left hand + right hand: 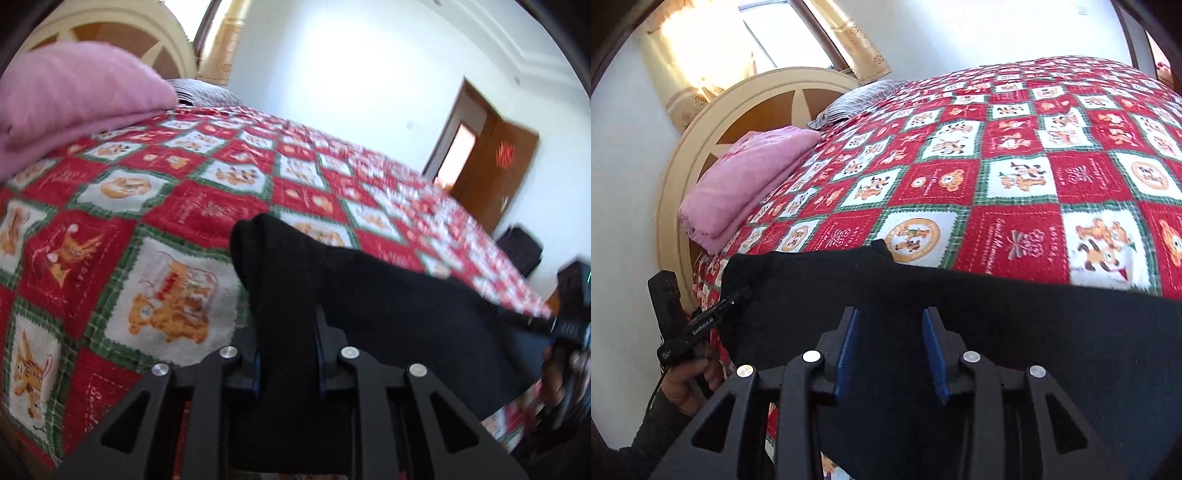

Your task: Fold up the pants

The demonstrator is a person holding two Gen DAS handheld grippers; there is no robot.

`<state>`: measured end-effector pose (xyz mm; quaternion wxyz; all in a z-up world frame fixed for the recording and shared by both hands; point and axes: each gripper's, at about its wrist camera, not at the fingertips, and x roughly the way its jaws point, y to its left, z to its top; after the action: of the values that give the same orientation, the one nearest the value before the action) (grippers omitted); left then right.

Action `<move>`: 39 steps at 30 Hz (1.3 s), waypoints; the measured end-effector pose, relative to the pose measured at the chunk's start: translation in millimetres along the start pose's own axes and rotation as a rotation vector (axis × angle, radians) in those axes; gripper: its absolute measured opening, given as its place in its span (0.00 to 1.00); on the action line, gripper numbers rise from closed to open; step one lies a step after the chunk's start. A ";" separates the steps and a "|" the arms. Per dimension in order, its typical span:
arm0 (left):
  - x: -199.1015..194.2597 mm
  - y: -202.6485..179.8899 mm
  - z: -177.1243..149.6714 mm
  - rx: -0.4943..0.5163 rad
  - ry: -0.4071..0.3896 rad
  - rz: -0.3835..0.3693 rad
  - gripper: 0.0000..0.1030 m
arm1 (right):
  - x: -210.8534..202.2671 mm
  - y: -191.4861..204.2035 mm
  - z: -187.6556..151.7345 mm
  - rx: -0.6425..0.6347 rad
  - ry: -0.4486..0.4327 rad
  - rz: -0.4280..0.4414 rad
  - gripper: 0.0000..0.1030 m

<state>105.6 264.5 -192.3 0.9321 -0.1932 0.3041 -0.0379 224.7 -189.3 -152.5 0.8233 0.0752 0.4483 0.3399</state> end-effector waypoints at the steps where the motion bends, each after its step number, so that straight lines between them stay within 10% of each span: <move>1: -3.4 3.8 2.7 -0.031 -0.011 -0.020 0.21 | -2.4 -0.5 -1.4 0.003 -0.006 -0.002 0.37; 9: -29.7 40.8 26.5 -0.102 -0.088 0.071 0.21 | -19.0 1.6 -10.9 -0.025 -0.039 -0.031 0.38; 11: -18.2 50.4 22.8 -0.111 -0.024 0.063 0.22 | -16.5 4.6 -16.2 -0.049 -0.021 -0.030 0.51; 27: -48.3 46.9 24.5 -0.068 -0.110 0.205 0.61 | -64.2 -4.0 -85.4 -0.354 0.048 -0.174 0.57; 33: -64.3 0.5 40.3 0.026 -0.181 0.174 0.87 | -155.6 -66.5 -78.7 -0.226 -0.069 -0.289 0.57; 39: -25.3 -41.9 23.6 0.115 -0.068 0.078 0.88 | -322.8 -179.4 -87.3 0.168 -0.270 -0.574 0.57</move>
<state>100.7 238.5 -144.7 0.9522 -0.1285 0.2769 -0.0121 125.6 -543.5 -58.8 0.9286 0.0577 0.3642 0.0425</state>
